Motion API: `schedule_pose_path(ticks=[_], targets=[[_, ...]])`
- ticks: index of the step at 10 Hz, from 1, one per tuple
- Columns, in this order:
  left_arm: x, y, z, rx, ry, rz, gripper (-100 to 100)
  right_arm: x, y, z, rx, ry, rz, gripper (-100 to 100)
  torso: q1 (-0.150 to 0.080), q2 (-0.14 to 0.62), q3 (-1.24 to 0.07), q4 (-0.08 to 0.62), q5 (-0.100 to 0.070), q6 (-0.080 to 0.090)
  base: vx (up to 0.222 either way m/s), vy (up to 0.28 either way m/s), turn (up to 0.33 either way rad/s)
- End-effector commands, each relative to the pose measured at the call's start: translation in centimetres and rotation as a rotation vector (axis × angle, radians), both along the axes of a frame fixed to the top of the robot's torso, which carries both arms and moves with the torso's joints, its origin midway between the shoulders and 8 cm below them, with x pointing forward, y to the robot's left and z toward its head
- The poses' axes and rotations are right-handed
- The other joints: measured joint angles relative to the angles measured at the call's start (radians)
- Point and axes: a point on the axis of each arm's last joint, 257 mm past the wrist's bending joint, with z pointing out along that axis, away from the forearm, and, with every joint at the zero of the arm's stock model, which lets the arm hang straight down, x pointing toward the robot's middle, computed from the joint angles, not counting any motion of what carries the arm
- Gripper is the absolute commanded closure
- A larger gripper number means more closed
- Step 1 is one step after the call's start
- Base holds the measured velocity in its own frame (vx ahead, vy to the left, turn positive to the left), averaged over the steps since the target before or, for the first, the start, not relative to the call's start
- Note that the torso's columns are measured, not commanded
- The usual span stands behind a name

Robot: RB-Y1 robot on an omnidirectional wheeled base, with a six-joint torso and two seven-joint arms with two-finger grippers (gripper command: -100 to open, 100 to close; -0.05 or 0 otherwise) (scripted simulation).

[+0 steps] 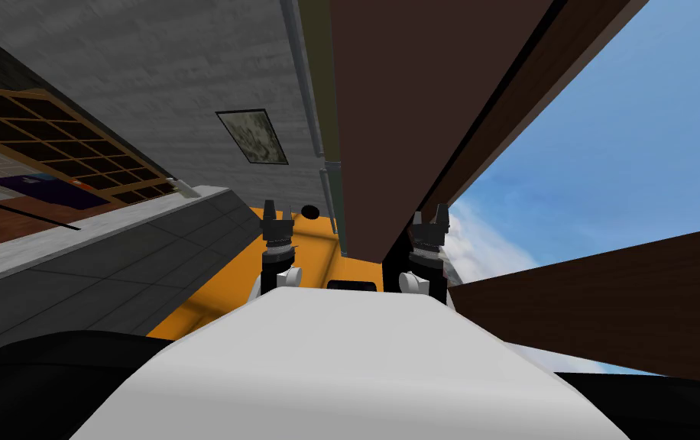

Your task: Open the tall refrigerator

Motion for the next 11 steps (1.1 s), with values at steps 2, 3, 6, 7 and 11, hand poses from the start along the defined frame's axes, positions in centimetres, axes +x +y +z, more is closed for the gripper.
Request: schedule_pose_path(ticks=[2,3,6,7,11], targets=[[0.0,0.0,0.0,0.0,0.0,0.0,0,0.0,0.0,0.0,0.0,0.0,0.0,0,0.0,0.104,-0.209,0.105,0.0,0.0,0.0,0.0,0.0],[0.0,0.0,0.0,0.0,0.0,0.0,0,0.0,0.0,0.0,0.0,0.0,0.0,0,0.0,0.175,-0.351,0.176,0.0,0.0,0.0,0.0,0.0],[0.0,0.0,0.0,0.0,0.0,0.0,0,0.0,0.0,0.0,0.0,0.0,0.0,0,0.0,0.396,-0.792,0.396,0.0,0.0,0.0,0.0,0.0],[0.0,0.0,0.0,0.0,0.0,0.0,0,0.0,0.0,0.0,0.0,0.0,0.0,0,0.0,0.47,-0.939,0.47,0.0,0.0,0.0,0.0,0.0],[0.0,0.0,0.0,0.0,0.0,0.0,0,0.8,1.5,0.1,-0.096,0.009,0.028,-100,0.001,0.725,-1.451,0.724,0.0,0.0,0.005,0.019,-0.005]])
